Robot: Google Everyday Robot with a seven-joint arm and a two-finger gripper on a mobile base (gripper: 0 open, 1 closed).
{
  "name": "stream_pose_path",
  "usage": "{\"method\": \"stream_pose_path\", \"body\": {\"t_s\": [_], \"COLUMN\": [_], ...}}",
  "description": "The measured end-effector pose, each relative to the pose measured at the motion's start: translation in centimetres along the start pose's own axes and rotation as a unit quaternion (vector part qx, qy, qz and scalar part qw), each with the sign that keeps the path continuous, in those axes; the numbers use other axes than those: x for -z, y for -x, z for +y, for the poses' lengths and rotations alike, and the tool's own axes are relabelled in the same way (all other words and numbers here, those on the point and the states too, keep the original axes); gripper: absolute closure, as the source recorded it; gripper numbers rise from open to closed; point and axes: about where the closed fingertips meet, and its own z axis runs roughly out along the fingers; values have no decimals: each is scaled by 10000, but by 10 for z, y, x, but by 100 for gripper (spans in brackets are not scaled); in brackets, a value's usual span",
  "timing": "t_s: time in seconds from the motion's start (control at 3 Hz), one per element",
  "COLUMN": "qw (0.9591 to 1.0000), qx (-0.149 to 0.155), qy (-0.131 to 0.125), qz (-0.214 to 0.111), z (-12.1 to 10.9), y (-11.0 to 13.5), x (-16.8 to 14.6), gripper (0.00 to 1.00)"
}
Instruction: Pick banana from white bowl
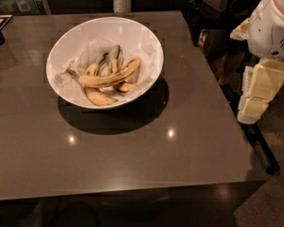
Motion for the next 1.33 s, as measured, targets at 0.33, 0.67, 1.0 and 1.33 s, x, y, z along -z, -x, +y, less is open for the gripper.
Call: {"method": "stream_pose_path", "body": {"t_s": [0.33, 0.67, 1.0, 1.33], "qw": [9990, 9957, 9953, 9953], "qx": [390, 797, 832, 922], "qy": [121, 360, 377, 254], "qz": [166, 317, 324, 143], "z": [-7, -13, -13, -20], "y": [22, 45, 47, 58], "x": [-11, -24, -24, -23], "gripper": [0, 0, 0, 0]}}
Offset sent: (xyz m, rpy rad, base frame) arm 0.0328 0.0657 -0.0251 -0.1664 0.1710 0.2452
